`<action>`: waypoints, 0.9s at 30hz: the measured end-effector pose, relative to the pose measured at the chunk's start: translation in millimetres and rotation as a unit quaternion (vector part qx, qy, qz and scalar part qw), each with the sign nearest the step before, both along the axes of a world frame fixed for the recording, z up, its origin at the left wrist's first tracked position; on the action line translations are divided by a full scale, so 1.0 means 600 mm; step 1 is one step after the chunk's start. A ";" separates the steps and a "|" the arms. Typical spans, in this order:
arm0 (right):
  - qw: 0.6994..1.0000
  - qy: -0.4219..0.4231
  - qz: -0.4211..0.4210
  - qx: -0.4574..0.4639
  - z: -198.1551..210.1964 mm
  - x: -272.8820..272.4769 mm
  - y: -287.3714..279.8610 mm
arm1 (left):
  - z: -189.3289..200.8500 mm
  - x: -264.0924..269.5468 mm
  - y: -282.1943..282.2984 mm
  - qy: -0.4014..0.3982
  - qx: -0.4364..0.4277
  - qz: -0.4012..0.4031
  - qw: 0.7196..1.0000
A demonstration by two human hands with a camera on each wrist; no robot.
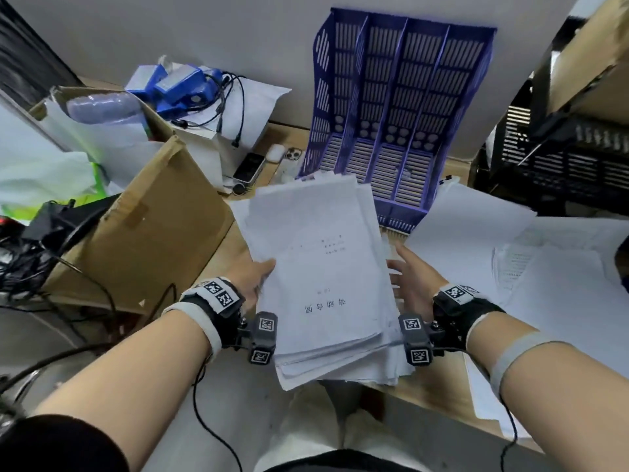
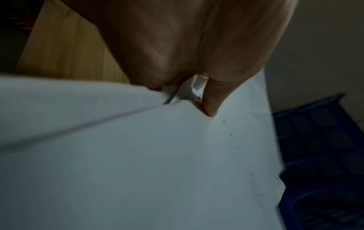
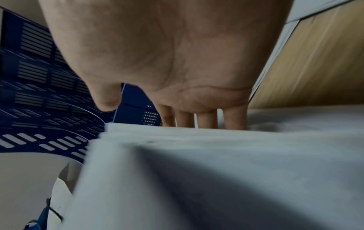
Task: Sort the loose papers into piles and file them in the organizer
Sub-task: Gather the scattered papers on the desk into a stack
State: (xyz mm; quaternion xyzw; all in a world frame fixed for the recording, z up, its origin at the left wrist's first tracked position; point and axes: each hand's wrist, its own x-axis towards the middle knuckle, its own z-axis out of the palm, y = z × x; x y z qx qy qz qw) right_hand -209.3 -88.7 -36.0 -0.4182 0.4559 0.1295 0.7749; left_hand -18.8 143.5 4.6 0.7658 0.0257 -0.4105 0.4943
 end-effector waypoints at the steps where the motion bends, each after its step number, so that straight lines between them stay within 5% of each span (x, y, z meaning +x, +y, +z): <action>1: 1.000 0.004 0.023 0.003 0.004 -0.007 0.000 | -0.013 -0.014 -0.005 -0.019 0.043 -0.011 0.999; 13: 0.990 0.024 0.098 -0.100 -0.007 -0.070 -0.013 | -0.061 -0.035 -0.040 -0.080 0.120 -0.155 0.977; 19: 0.917 0.107 0.235 -0.304 -0.035 -0.052 -0.014 | -0.086 -0.032 -0.051 -0.082 0.178 -0.198 0.960; 23: 0.921 0.107 0.218 -0.305 -0.043 -0.048 0.006 | -0.094 -0.026 -0.056 -0.064 0.154 -0.172 0.971; 27: 0.970 0.065 0.136 -0.189 -0.047 -0.045 0.025 | -0.103 -0.023 -0.049 -0.004 0.171 -0.177 0.969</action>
